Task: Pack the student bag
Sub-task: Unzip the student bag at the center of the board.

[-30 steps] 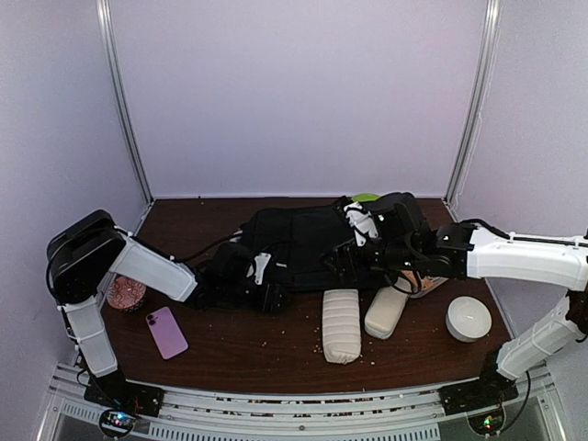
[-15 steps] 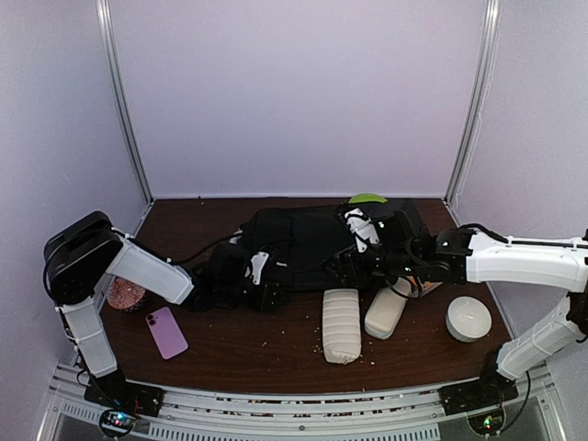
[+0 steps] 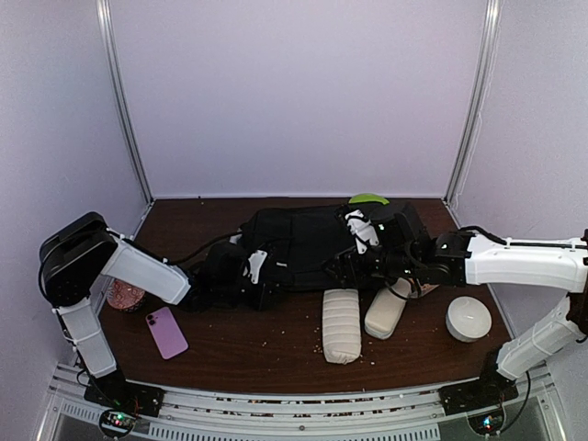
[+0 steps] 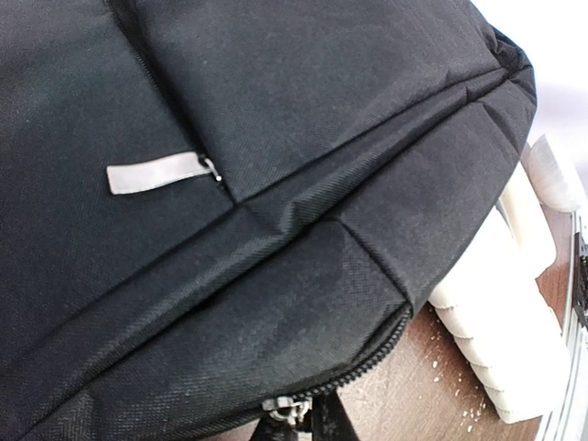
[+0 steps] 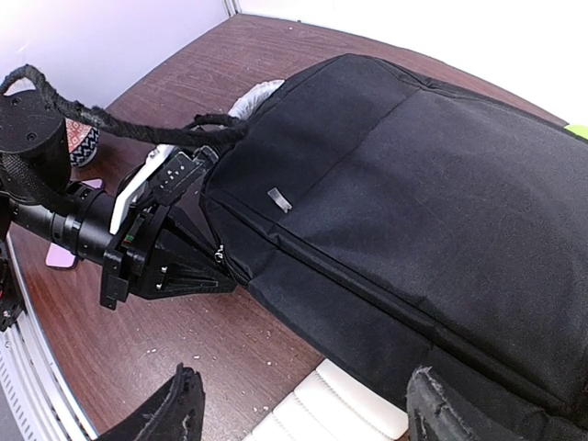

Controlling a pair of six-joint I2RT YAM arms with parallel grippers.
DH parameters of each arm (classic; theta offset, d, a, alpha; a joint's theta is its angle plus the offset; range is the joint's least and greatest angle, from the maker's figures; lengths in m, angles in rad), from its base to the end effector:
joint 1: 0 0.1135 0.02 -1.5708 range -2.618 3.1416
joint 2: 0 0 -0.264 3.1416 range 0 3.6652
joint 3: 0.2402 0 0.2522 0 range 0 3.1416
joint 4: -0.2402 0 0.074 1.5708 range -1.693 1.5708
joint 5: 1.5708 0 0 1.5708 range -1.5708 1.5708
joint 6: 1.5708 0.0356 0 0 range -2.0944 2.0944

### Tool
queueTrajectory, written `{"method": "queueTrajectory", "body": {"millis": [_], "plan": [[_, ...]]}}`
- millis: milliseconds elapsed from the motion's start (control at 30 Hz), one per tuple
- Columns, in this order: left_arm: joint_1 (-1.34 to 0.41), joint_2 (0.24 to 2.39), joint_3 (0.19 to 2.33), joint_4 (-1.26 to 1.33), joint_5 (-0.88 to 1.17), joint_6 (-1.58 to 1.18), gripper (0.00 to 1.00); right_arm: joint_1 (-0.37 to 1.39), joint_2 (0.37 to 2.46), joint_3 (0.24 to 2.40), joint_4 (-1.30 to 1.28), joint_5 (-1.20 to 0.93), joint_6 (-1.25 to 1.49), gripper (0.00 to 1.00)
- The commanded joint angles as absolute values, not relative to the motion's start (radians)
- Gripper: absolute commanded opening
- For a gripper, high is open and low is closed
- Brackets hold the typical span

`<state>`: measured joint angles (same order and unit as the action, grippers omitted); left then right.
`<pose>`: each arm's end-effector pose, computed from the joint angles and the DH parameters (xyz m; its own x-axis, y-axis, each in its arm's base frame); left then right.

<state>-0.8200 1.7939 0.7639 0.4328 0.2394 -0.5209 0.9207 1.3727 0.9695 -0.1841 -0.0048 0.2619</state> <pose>0.2297 -0.2586 0.1308 -0.7528 0.0981 -0.6509 0.5412 0.6551 -0.5272 0.1864 0.2454 0.2707 -0.5307 -0.2702 -0.8034 -0.6844 0.6958 0.2181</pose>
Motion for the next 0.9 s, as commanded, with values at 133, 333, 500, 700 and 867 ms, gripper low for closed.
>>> {"method": "queueTrajectory", "body": {"millis": [133, 333, 500, 700, 867], "plan": [[-0.815, 1.773, 0.766, 0.449, 0.230, -0.501, 0.04, 0.921, 1.379, 0.957, -0.161, -0.025, 0.269, 0.76], [-0.815, 1.765, 0.759, 0.429, 0.232, -0.492, 0.00, 0.952, 1.432, 0.973, -0.188, 0.011, 0.203, 0.78], [-0.816, 1.735, 0.754, 0.403, 0.236, -0.479, 0.00, 1.016, 1.523, 0.999, -0.186, 0.089, 0.085, 0.79], [-0.816, 1.708, 0.737, 0.399, 0.243, -0.479, 0.00, 1.045, 1.618, 1.019, -0.088, 0.197, -0.011, 0.78], [-0.816, 1.692, 0.722, 0.409, 0.255, -0.488, 0.00, 1.048, 1.699, 1.038, -0.010, 0.366, -0.106, 0.77]]}}
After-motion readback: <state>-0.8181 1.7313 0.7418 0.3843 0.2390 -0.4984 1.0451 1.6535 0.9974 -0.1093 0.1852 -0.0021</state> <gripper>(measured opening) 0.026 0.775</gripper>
